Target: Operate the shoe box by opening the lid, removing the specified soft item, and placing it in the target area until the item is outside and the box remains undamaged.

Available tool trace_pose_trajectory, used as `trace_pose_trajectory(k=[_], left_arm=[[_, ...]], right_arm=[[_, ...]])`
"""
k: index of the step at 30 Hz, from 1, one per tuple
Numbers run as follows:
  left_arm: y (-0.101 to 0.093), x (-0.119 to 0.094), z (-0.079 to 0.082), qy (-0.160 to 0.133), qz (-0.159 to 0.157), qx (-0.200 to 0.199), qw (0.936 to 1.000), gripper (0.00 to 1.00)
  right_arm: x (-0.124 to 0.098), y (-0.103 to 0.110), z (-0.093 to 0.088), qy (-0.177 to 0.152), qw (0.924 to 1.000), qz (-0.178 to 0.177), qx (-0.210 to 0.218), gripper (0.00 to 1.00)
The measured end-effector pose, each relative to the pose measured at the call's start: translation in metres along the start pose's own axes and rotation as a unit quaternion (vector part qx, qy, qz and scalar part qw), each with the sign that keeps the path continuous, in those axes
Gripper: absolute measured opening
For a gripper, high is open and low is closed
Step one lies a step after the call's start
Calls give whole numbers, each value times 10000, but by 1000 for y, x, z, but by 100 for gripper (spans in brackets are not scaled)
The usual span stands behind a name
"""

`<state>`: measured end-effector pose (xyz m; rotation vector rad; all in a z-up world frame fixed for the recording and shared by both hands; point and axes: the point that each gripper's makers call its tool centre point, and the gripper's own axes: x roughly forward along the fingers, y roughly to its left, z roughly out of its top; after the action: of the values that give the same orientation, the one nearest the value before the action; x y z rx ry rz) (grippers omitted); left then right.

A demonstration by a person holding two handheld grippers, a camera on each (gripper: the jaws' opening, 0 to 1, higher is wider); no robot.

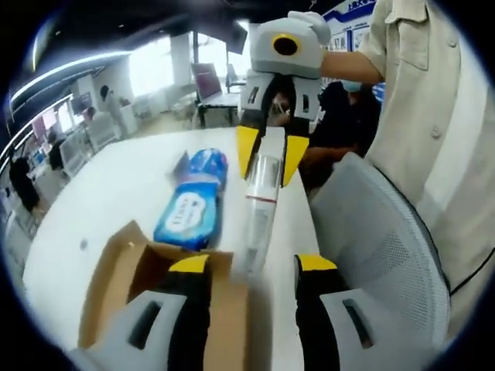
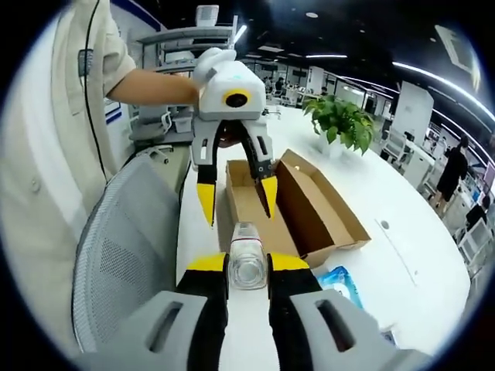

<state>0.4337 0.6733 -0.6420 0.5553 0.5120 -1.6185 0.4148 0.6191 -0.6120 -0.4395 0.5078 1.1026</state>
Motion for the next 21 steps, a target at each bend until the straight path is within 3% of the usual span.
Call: trace_pose_trajectory(k=[5, 13, 21], left_arm=[[12, -10, -6, -114, 323, -516, 9981, 52], [20, -29, -18, -267, 705, -874, 9933, 63], [33, -55, -31, -439, 1311, -1300, 9818, 73]], right_arm=[[-9, -18, -4, 161, 9998, -78, -52, 16], [-23, -49, -7, 452, 9985, -137, -273, 16], [-30, -85, -13, 858, 9951, -131, -477, 16]])
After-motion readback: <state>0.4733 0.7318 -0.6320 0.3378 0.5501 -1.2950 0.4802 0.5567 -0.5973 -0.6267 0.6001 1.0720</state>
